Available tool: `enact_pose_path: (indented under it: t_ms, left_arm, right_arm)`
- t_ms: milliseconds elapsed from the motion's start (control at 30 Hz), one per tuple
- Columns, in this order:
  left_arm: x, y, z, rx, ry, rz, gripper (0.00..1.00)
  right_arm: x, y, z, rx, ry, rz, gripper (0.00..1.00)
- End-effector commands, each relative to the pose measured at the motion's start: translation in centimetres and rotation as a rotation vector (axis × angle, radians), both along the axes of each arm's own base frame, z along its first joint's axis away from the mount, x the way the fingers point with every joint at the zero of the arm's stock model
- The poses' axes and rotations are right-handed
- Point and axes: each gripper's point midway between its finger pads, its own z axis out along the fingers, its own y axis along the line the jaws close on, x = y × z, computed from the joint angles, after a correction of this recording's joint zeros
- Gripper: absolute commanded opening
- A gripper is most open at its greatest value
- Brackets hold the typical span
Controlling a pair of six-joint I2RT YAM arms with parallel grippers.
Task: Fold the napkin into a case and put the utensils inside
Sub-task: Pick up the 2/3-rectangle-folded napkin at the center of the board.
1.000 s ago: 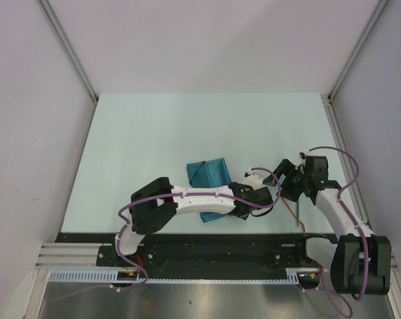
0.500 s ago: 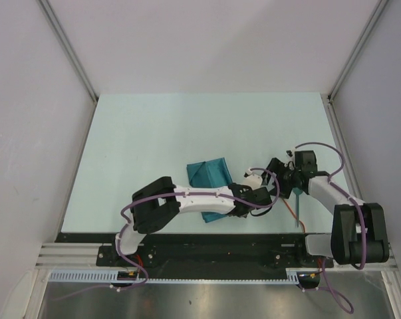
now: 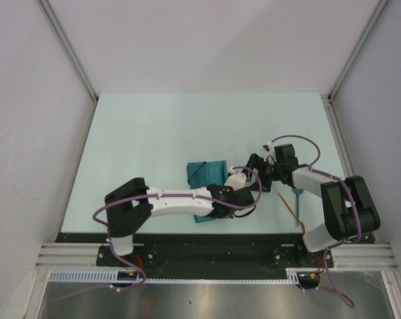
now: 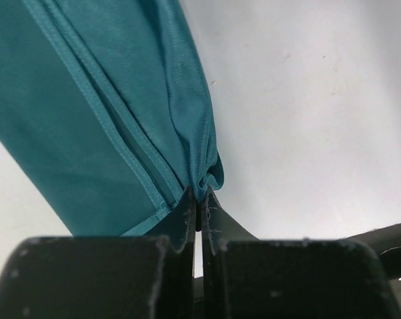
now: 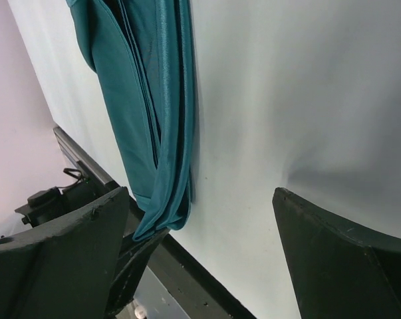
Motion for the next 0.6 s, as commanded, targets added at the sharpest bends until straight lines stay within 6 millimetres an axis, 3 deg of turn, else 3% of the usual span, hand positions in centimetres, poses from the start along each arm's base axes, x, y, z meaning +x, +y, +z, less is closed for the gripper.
enact_pose_path:
  t_ms: [0, 567]
  left_arm:
    - [0.4, 0.4, 1.4, -0.066, -0.014, 0.047, 0.0]
    - [0.3, 3.1, 3.0, -0.087, -0.018, 0.103, 0.0]
  right_arm:
    - [2.0, 2.7, 1.9, 0.071, -0.078, 0.04, 0.94]
    - [0.8, 6.9, -0.9, 0.068, 0.009, 0.106, 0.89]
